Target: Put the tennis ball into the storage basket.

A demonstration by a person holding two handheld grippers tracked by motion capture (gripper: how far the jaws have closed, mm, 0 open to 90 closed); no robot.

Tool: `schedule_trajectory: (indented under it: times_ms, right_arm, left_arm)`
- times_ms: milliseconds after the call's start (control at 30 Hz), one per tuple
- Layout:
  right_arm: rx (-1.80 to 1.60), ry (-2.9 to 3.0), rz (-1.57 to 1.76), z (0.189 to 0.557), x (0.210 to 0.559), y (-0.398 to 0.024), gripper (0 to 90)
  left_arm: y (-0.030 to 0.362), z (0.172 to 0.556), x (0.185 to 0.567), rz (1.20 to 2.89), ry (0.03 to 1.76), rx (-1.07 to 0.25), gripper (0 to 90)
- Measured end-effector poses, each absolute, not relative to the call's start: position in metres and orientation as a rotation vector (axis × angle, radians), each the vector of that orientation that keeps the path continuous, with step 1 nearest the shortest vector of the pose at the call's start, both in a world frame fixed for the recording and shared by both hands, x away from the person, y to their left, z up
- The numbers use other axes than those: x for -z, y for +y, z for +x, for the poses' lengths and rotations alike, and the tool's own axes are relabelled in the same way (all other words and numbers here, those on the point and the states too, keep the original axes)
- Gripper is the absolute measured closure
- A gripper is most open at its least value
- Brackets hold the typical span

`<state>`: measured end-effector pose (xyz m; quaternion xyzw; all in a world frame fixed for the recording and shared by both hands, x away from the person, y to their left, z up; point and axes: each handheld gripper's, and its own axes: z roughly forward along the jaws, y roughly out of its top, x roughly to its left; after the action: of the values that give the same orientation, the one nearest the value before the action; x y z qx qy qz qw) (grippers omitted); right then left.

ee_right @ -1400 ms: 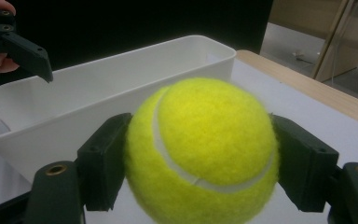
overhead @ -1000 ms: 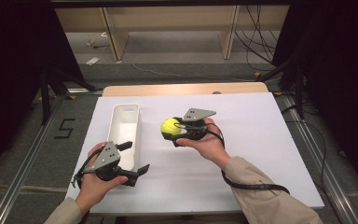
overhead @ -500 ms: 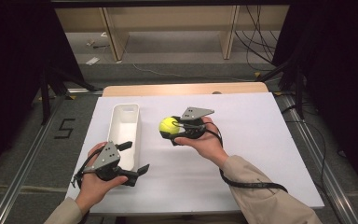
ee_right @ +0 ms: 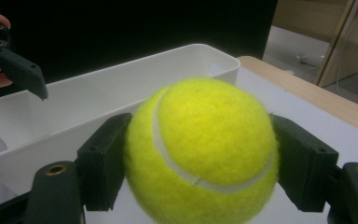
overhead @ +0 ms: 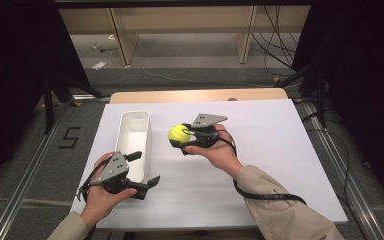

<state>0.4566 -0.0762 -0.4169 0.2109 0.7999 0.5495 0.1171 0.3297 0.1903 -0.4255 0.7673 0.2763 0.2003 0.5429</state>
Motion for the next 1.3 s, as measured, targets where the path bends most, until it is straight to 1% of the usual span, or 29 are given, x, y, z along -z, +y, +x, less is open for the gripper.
schedule_trajectory:
  times_ms: [1300]
  right_arm:
    - [-1.637, 2.329, 0.601, 0.465, 0.412, -0.059, 27.2]
  left_arm:
    - [0.191, 0.33, 0.425, 1.822, 0.657, -0.48, 2.4]
